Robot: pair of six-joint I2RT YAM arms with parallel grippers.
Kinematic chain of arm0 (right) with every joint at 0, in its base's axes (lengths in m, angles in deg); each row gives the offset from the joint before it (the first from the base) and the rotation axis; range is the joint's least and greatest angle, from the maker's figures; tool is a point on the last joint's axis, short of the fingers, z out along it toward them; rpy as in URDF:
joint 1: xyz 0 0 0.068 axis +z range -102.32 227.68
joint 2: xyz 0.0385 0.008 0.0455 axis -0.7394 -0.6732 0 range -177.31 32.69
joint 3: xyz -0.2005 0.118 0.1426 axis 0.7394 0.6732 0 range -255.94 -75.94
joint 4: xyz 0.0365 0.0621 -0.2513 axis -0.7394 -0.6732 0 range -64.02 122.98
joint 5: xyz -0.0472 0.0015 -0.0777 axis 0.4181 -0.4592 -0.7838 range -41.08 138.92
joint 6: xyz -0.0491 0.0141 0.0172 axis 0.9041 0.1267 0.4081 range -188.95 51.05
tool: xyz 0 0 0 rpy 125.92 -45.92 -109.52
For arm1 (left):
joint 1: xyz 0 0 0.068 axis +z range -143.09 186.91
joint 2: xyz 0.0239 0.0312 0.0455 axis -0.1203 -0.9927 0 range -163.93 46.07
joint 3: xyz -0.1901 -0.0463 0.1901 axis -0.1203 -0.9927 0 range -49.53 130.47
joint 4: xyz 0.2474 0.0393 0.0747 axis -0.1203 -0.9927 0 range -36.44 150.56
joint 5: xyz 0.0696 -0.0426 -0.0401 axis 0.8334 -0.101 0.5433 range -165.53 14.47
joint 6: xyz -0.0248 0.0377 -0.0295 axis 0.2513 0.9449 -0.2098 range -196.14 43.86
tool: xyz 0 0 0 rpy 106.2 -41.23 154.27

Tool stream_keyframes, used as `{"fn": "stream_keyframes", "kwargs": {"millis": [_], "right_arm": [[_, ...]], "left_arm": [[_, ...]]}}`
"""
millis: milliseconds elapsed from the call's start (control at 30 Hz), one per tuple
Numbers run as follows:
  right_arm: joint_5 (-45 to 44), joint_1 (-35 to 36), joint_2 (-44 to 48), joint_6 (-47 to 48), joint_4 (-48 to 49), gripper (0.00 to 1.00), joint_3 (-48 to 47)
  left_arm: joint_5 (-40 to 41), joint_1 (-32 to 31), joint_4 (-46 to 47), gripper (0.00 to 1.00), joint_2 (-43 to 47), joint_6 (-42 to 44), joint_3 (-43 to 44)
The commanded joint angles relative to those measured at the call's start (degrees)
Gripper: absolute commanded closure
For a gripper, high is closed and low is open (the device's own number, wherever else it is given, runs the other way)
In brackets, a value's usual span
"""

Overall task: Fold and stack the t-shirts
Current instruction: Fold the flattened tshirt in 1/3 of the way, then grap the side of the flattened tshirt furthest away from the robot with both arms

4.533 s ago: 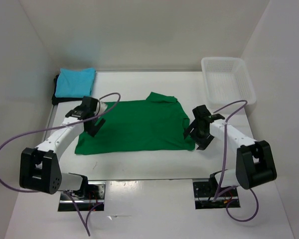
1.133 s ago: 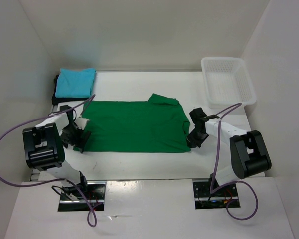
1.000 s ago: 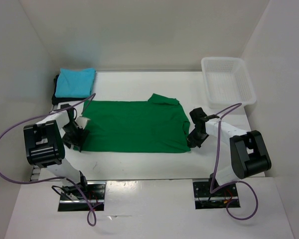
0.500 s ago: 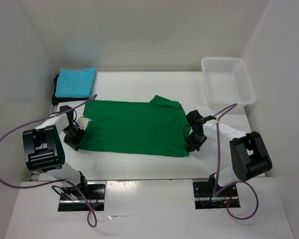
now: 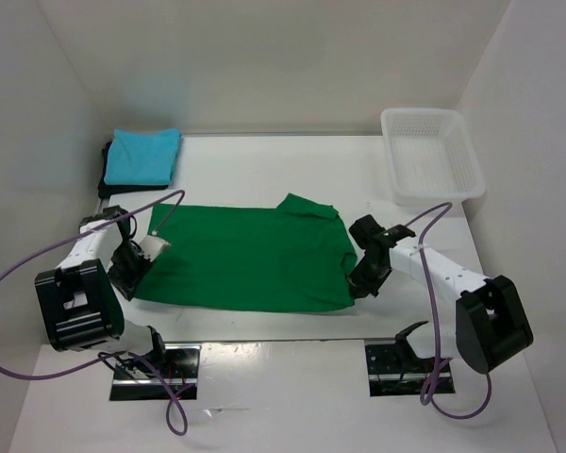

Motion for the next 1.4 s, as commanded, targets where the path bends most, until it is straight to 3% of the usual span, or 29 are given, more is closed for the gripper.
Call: {"fn": "stream_keyframes", "kwargs": {"millis": [0, 33, 67, 100, 133, 200, 233, 267, 433, 567, 600, 700, 800, 1000, 1100, 1133, 1167, 1233, 1367], "right_arm": [[0.55, 0.41, 1.66, -1.3, -3.07, 0.98, 0.71], [0.55, 0.41, 1.66, -1.3, -3.07, 0.93, 0.71], [0.55, 0.41, 1.66, -1.3, -3.07, 0.83, 0.71], [0.55, 0.41, 1.66, -1.3, -3.07, 0.5, 0.71], [0.55, 0.41, 1.66, -1.3, -3.07, 0.34, 0.71], [0.55, 0.41, 1.66, -1.3, -3.07, 0.0, 0.71], [0.55, 0.41, 1.66, -1.3, -3.07, 0.0, 0.71], [0.55, 0.41, 1.66, -1.3, -3.07, 0.0, 0.71], [-6.9, 1.02, 2.28, -2.01, -9.29, 0.0, -7.18], [-15.18, 2.87, -1.14, 4.57, -10.28, 0.0, -24.55], [-15.19, 2.87, -4.54, 9.9, -8.62, 0.0, -26.87], [-13.87, 2.87, -12.37, 19.05, -1.33, 0.02, -36.27], [-14.91, 2.87, -30.25, 25.13, 2.38, 0.02, -47.34], [-23.33, 5.67, -57.8, 31.74, -1.47, 0.02, -78.17], [-28.35, 7.52, -75.19, 34.02, -11.65, 0.02, -102.32], [-29.33, 7.53, -80.46, 35.34, -15.51, 0.02, -119.7], [-29.34, 7.53, -85.82, 34.22, -17.29, 0.02, -123.18], [-24.44, 7.53, -87.01, 34.21, -15.99, 0.03, -122.69], [-26.17, 7.53, -88.17, 33.33, -18.89, 0.04, -122.09]], "left_arm": [[2.93, 1.14, -6.97, 1.0, 2.21, 3.57, 3.48], [3.98, 1.14, -6.97, 1.0, 2.21, 3.57, 3.48], [3.99, 1.14, -6.97, 1.0, 2.21, 4.09, 3.48], [4.95, 1.14, -6.97, 0.99, 2.21, 4.1, 3.48], [6.35, 1.14, -7.5, 0.89, 2.21, 4.1, 2.53], [7.59, 0.53, -7.5, 0.51, 1.69, 4.1, 0.94], [7.59, 0.53, -7.5, 0.33, 1.68, 4.1, 0.94], [7.59, 1.22, -7.5, 0.28, 1.68, 4.1, 0.94], [7.59, 3.77, -10.13, 0.13, 1.68, 4.63, 4.53], [3.48, 7.2, -9.97, 0.02, -1.64, 3.84, 16.29], [2.24, 7.21, -7.7, 0.0, -2.79, 2.62, 19.01], [-5.9, 6.51, -3.56, 0.0, -8.5, -3.88, 29.12], [-13.73, 5.19, 3.18, 0.0, -13.51, -11.68, 34.67], [-19.47, 1.07, 18.92, 0.0, -21.69, -24.35, 36.36], [-20.0, -0.61, 24.13, 0.0, -26.08, -27.61, 38.46], [-20.0, -0.62, 25.18, 0.0, -28.36, -28.24, 38.99], [-20.0, -0.62, 25.98, 0.0, -29.51, -28.77, 40.65], [-20.0, -1.14, 26.6, 0.0, -32.75, -30.52, 42.59], [-18.77, -1.14, 27.12, 0.0, -35.41, -31.23, 44.71]]}}
